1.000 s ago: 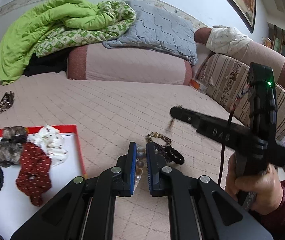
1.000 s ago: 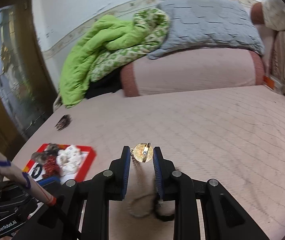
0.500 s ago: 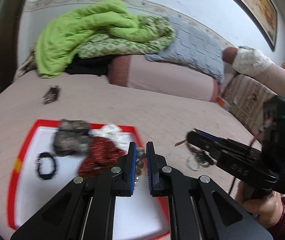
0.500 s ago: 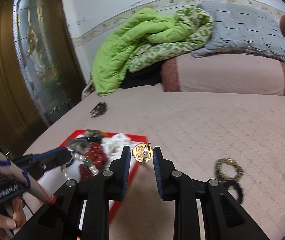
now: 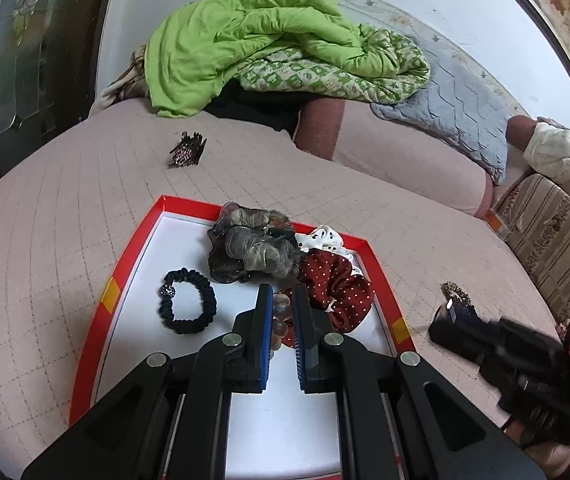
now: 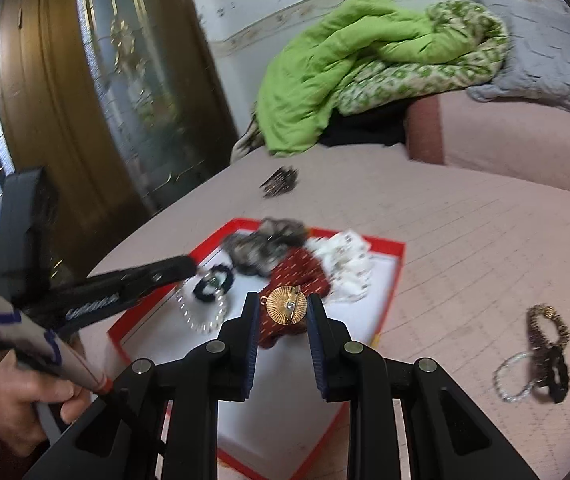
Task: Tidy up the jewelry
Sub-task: 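Carry the pearl bracelet and gold pendant into the red tray and open both tools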
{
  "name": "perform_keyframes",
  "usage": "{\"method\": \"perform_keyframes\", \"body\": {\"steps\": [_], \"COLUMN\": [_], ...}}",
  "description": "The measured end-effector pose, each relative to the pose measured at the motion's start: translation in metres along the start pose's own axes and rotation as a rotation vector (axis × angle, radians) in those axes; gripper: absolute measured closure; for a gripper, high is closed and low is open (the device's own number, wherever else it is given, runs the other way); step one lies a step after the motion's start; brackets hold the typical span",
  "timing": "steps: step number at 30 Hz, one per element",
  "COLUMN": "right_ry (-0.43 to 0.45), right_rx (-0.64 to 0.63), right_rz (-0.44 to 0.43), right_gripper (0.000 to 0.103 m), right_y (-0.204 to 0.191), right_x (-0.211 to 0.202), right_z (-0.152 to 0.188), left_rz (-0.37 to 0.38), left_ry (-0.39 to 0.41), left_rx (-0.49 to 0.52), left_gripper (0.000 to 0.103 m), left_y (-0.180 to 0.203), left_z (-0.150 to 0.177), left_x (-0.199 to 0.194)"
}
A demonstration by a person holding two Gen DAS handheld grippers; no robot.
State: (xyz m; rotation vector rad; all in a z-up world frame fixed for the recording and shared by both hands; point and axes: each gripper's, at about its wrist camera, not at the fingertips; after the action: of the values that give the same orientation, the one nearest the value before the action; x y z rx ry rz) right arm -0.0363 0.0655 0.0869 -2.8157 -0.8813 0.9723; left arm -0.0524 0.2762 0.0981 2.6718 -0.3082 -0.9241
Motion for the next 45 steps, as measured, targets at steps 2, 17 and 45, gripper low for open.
{"method": "perform_keyframes", "body": {"steps": [2,17,45], "right_ry": [-0.023,-0.131,-0.188], "right_rx": [-0.013,-0.018,0.043], "right_rz": [-0.010,0.033,0.086], "right_gripper": [0.078,0.078,0.077], "right_y": [-0.004,0.001,0.023], "right_x": [0.005,0.047,0.067], "right_z": [0.005,0.011,0.008], "left_rz": [0.001,-0.083,-0.176], "left_ry": [-0.010,-0.086,-0.141], "left_rx": [0.000,-0.040,-0.067], "left_gripper": [0.094,0.094,0.094], "left_y": [0.001,-0.009,-0.020], "left_z": [0.001,0.005,0.008], "left_x": [0.004,0.034,0.054]}}
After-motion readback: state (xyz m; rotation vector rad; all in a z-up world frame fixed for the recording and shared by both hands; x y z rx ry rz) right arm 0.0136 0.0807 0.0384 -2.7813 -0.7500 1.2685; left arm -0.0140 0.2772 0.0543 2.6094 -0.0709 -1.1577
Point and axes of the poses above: each gripper's, at about its wrist camera, not at the fingertips, and x roughly the way its jaws point, y to its right, z to its underside, and after that the axes turned 8 degrees about z, right-handed
